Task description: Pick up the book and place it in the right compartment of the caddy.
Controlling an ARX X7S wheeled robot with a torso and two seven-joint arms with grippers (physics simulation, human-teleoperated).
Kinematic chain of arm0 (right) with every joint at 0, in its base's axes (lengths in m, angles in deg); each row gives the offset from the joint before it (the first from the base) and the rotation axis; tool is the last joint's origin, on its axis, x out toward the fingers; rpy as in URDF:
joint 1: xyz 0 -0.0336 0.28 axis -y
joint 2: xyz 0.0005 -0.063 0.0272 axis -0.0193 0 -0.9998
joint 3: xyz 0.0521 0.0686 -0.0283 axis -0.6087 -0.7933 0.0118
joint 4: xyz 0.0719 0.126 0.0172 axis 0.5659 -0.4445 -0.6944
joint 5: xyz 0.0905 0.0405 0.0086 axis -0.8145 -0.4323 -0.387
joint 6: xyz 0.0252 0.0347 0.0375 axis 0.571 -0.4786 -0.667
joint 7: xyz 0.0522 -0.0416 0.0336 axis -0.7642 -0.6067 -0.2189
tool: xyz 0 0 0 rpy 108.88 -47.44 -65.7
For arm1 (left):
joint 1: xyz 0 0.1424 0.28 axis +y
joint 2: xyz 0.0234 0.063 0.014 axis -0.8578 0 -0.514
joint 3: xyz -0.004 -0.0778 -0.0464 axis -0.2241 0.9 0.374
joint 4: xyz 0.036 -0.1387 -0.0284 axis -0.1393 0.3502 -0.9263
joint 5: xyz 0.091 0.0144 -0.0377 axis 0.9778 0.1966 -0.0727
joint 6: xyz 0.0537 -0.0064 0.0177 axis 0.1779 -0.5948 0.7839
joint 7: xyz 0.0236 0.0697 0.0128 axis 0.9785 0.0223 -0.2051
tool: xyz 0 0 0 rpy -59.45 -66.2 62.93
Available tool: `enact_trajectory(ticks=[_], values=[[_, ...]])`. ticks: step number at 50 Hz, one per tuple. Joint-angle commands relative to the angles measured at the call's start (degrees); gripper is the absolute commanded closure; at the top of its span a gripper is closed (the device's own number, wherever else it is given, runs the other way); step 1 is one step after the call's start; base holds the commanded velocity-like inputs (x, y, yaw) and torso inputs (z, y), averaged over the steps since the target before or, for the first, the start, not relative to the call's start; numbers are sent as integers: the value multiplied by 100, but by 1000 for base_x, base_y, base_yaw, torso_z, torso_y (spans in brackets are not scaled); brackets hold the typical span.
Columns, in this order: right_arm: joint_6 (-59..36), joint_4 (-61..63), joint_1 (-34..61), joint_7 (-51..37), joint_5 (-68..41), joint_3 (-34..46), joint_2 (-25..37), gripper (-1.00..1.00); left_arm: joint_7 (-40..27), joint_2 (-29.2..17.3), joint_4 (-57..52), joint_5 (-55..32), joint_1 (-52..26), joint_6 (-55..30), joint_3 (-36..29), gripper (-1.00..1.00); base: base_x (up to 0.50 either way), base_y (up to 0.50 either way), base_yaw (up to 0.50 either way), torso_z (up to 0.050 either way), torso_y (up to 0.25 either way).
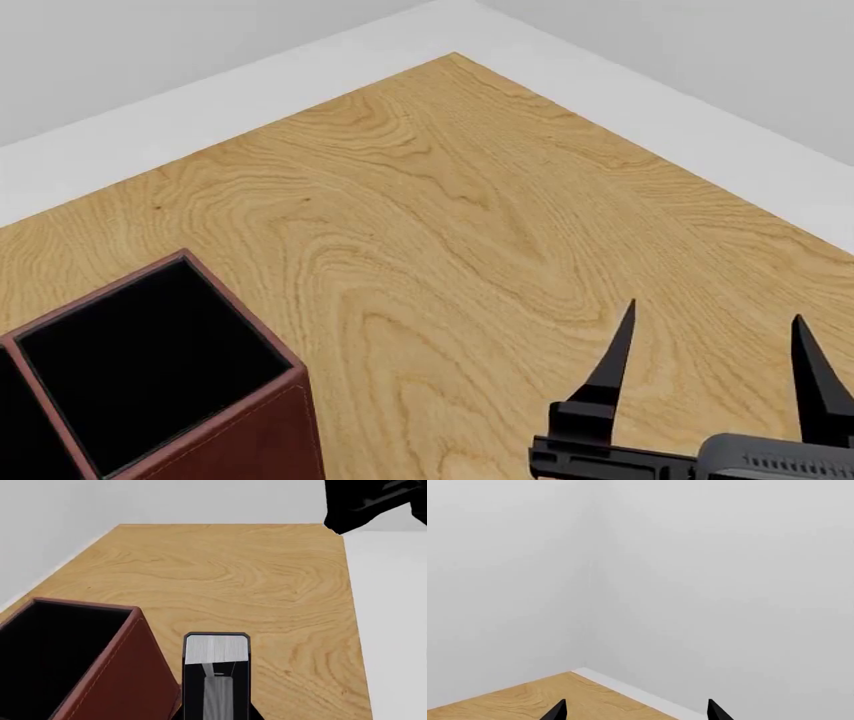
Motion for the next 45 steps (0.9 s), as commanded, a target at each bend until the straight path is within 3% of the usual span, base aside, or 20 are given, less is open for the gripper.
enact_trajectory(ticks=[1, 7, 31, 45], values=[[15, 6, 2, -15, -13, 15, 18, -100, -363, -14, -58, -629, -749, 327, 123, 100, 0, 0, 0, 0, 0], [26, 0, 7, -31, -16, 21, 18, -100, -364, -25, -58, -769, -982, 437, 180, 100, 0, 0, 0, 0, 0], [38, 27, -1, -64, -60, 30, 53, -100, -360, -695, -57, -1162, -3189, 2032, -1032, 100, 0, 0, 0, 0, 1], [60, 1, 9, -82, -75, 44, 67, -100, -340, -850, -48, -1743, -4286, 2543, -1098, 100, 0, 0, 0, 1, 1]])
